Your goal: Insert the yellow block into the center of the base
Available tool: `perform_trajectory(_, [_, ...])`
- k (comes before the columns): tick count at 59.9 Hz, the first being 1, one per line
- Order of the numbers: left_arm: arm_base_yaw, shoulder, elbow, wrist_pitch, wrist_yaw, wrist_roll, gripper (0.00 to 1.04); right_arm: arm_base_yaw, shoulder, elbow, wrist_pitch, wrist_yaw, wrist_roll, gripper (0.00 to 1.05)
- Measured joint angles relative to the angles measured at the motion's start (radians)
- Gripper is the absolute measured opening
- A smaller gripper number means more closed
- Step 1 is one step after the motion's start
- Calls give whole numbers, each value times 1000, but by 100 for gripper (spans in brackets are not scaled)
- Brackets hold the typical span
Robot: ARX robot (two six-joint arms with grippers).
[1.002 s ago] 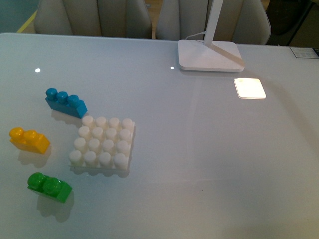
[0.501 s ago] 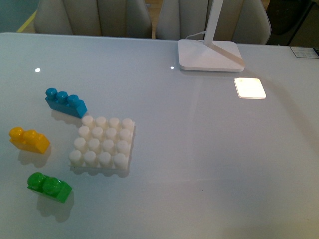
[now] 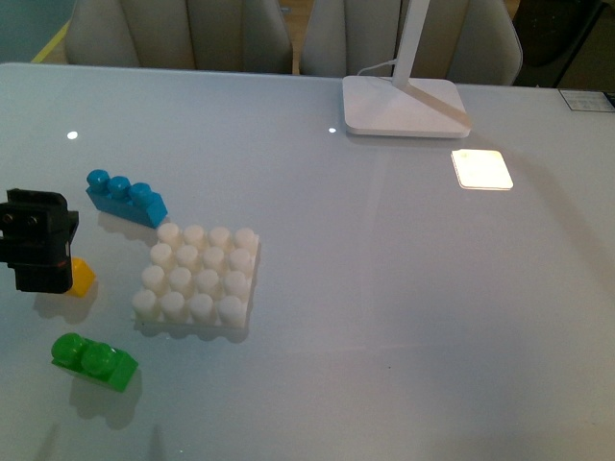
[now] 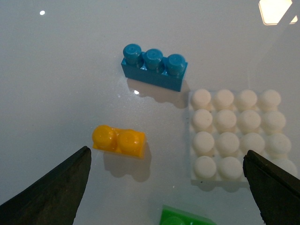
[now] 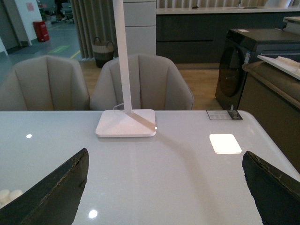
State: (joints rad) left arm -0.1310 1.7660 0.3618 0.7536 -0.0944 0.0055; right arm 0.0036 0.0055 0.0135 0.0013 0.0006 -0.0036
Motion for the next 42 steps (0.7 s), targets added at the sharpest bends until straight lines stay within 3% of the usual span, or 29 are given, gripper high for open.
perform_trajectory(28, [92,265,132,72,145,174,97,0,0,0,0,0,0,96])
perform_trajectory(42, [144,339,177,70,157,241,97,0,0,0,0,0,0,96])
